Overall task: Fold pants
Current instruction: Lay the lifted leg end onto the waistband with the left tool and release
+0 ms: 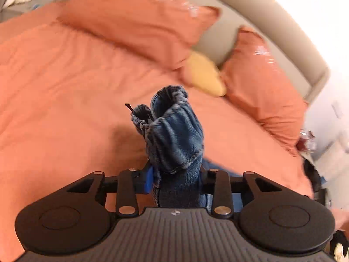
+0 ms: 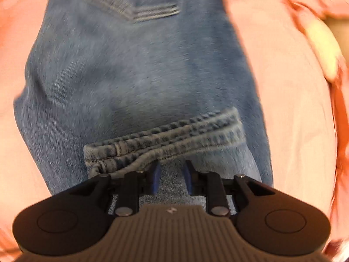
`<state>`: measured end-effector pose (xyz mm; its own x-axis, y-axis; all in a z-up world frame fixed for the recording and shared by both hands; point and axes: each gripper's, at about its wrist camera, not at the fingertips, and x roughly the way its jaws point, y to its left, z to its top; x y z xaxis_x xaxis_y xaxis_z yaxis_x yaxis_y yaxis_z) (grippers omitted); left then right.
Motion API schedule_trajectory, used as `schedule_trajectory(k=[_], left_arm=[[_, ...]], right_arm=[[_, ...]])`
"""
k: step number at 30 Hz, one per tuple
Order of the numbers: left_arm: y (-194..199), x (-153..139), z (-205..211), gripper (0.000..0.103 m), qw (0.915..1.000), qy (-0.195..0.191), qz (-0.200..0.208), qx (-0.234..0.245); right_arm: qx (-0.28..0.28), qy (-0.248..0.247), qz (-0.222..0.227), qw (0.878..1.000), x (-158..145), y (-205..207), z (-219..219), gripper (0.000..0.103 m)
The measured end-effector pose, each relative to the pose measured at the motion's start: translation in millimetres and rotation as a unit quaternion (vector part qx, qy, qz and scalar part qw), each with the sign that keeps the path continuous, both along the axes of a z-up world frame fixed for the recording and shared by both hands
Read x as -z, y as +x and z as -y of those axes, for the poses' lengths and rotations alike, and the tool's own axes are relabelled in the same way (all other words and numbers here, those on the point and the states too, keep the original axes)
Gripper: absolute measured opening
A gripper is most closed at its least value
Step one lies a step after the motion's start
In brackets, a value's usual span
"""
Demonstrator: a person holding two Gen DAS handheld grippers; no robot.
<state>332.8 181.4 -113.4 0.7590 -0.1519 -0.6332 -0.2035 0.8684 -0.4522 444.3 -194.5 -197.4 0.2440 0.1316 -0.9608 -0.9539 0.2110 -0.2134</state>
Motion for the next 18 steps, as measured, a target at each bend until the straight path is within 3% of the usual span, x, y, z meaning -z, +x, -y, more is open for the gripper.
schedule_trajectory(k=[4,11,14,18], left_arm=[[8,-47,52,0.036,0.9973,0.047,0.028,0.05],[23,-109,168,0.033,0.982,0.119,0.073,0.127],[34,-116,225,0.032,0.9712,0.161,0.078,0.157],[50,-104,309,0.031,0.951,0.22,0.075,0.204]], right_arm=[[0.066,0.063,0.005,0.996,-35,-1,41,0.032],[0.159,0.112,0.015,0.981,-59,-24,129,0.033],[0.184,0.117,0.024,0.976,-59,-30,161,0.033],[0.236,0.147,0.024,0.96,-56,-40,195,0.033]])
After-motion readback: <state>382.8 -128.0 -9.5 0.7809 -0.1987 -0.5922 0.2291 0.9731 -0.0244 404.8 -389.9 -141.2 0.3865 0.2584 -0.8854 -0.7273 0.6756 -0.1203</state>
